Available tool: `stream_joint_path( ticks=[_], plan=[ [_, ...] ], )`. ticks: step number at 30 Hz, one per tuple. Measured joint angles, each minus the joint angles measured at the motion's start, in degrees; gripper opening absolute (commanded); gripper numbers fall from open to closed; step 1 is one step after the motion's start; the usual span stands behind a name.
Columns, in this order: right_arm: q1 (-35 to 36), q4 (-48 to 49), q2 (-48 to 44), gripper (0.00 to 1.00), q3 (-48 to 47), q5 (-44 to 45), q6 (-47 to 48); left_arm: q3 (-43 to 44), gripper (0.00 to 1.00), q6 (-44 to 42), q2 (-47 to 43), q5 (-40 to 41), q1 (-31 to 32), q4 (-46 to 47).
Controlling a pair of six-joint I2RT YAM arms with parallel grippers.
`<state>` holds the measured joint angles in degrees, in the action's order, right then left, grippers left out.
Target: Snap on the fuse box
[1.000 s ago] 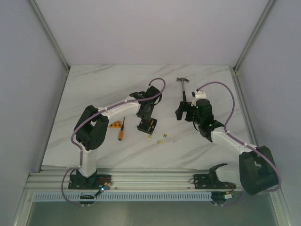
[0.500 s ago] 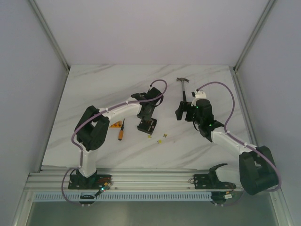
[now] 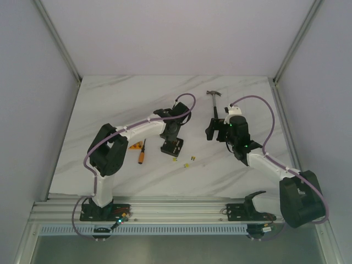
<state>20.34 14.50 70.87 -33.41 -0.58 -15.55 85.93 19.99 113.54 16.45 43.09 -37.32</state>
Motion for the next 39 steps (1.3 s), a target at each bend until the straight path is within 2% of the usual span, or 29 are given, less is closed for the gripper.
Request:
stream_joint_path(
  ticks=[26,35,39],
  plan=[
    [0.0,0.33,0.0,1.0,0.33,-0.28,0.0,-0.81,0.0,-2.78,0.0,-0.44,0.5,0.48],
    [0.0,0.39,0.0,1.0,0.33,-0.7,0.0,-1.6,0.07,-2.75,0.0,-0.31,0.55,1.99],
    [0.0,0.42,0.0,1.0,0.33,-0.9,0.0,-1.68,0.17,-2.73,0.0,-0.28,0.55,2.16]
  ],
)
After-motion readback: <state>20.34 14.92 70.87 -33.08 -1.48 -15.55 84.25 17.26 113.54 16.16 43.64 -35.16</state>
